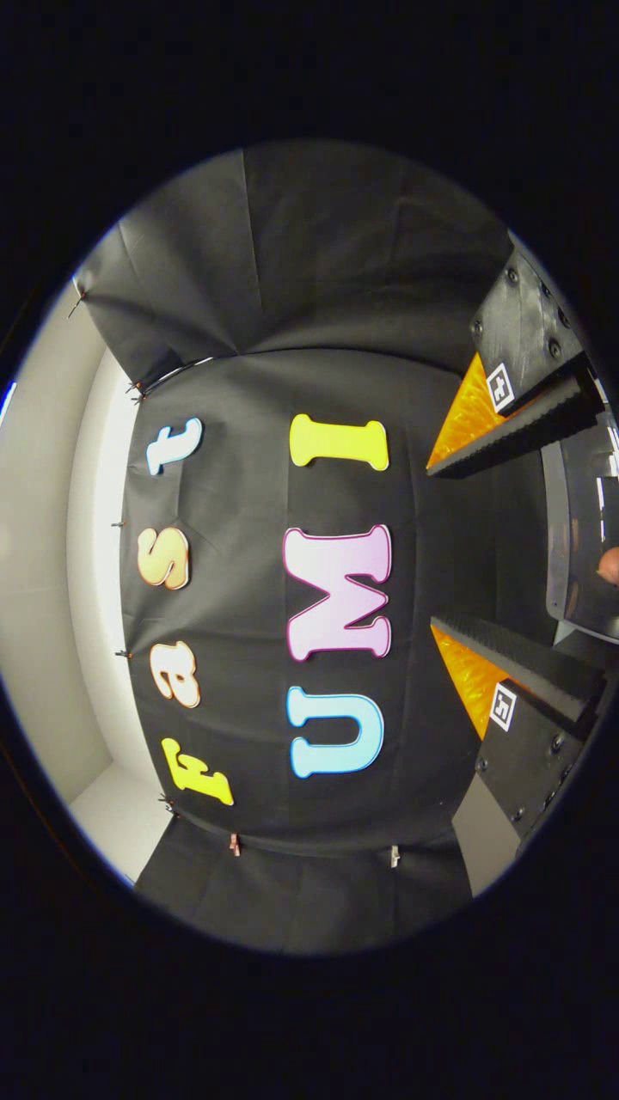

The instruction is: Put the clothes into the washing machine and then close the washing machine lid.

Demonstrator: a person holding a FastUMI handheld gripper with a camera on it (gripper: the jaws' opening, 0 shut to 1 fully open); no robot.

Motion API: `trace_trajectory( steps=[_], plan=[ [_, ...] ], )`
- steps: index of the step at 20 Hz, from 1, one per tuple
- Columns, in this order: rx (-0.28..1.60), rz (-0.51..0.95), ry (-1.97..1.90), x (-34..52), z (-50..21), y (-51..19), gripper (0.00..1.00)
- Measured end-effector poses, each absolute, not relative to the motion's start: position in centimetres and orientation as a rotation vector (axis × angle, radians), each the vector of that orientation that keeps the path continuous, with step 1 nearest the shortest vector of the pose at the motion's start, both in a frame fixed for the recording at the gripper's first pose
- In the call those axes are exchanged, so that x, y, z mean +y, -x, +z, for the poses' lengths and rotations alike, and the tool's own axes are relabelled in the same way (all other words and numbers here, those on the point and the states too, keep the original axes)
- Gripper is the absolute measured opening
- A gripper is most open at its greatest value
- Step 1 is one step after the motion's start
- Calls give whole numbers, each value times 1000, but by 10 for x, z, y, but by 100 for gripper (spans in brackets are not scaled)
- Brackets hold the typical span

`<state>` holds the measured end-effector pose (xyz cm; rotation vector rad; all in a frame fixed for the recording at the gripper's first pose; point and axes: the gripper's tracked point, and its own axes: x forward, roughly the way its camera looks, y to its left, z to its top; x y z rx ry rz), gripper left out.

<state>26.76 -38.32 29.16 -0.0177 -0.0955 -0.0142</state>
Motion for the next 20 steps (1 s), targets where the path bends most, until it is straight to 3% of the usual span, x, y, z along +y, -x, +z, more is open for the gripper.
trace_trajectory(
  steps=[20],
  plan=[
    [-89, -20, 39, -382, 293, -258, 98]
  ],
)
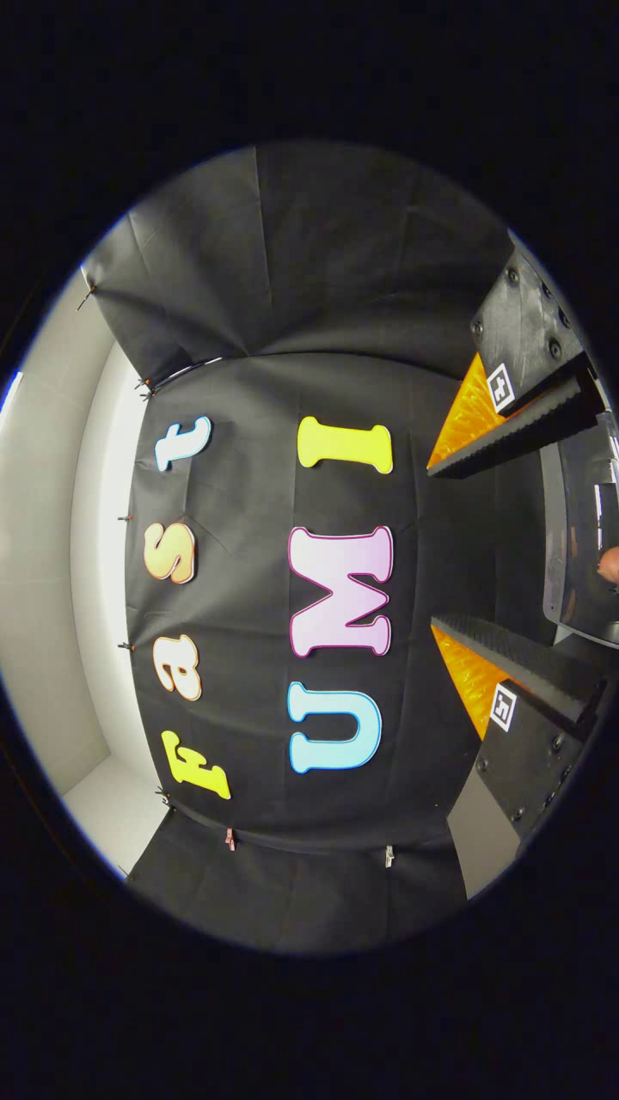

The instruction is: Put the clothes into the washing machine and then close the washing machine lid.

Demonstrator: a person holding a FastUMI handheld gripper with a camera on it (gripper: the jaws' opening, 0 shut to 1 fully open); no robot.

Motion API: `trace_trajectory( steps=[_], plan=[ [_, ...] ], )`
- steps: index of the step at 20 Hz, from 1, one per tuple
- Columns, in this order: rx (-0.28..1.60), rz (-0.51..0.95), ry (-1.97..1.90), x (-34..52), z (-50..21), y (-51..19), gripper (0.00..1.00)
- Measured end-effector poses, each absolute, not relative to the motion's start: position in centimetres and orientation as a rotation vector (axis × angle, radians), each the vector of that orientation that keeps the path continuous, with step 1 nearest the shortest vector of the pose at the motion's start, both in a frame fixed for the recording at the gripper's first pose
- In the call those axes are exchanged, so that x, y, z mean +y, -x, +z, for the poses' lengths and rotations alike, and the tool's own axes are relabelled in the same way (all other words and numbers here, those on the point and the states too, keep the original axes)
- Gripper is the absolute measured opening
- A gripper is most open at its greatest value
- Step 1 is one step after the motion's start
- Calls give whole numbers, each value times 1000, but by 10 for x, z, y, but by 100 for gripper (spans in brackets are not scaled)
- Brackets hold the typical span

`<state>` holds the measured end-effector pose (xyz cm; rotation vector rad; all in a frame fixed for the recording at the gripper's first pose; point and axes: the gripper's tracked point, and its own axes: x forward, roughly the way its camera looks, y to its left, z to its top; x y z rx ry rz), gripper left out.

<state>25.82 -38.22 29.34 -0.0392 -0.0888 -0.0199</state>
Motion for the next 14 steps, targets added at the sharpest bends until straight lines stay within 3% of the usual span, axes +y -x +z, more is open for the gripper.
trace_trajectory(
  steps=[14],
  plan=[
    [-90, -19, 32, -382, 294, -256, 98]
  ],
)
